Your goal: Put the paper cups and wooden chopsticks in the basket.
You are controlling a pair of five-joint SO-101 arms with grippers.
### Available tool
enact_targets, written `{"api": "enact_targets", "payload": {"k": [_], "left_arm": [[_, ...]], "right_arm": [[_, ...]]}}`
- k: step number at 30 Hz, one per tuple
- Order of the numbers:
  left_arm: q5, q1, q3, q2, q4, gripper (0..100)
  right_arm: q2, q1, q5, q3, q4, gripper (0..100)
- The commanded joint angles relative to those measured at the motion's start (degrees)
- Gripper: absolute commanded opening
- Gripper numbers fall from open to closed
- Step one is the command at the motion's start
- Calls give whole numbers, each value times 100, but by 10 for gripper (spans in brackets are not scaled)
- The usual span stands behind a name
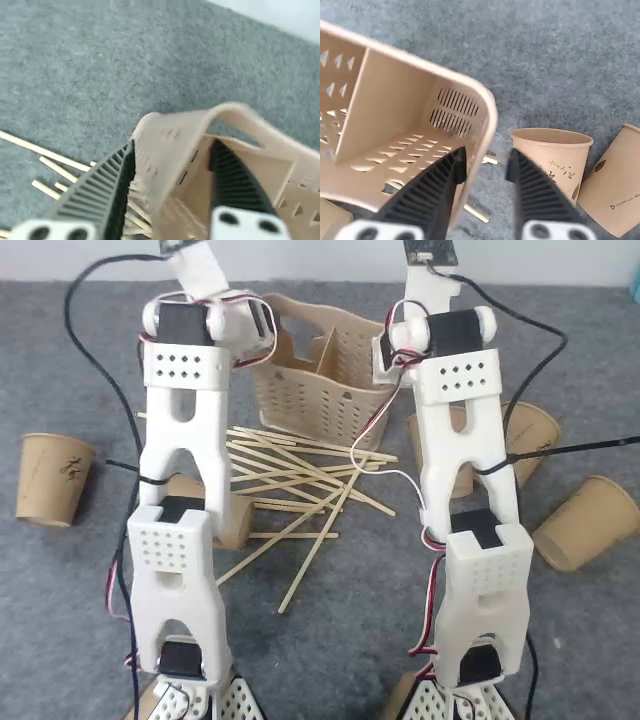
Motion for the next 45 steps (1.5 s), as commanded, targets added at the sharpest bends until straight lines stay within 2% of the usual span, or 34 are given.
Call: {"api": "enact_targets", "payload": {"k": [1,10,13,16,19,24,29,31,36,41,43,45], "left_arm": [[62,-26,-57,-176,-105,260],[62,-26,-382,-141,343,260],[53,-26,-479,-123,475,260],[53,-26,-488,-123,466,260],[53,-26,-488,-114,466,260],[53,-123,-523,-132,457,230],[44,-308,-796,-229,598,52],[-193,-316,-927,-264,703,11],[-360,-325,-971,-281,818,12],[-378,-325,-989,-281,800,18],[-369,-334,-989,-281,765,72],[-360,-325,-998,-290,747,176]], "right_arm": [[-154,75,141,-360,-75,166],[-154,391,721,-1873,418,170],[-154,505,993,-2031,400,183],[-295,523,1160,-2092,435,243],[-848,549,1160,-1820,435,217],[-2422,541,818,-510,444,19],[-3996,207,343,1591,374,7],[-4391,57,308,2180,312,8],[-4857,-189,273,3323,22,8],[-4857,-233,273,4501,-840,8],[-4831,-242,273,4853,-1156,8],[-4813,-242,273,5055,-1358,8]]}}
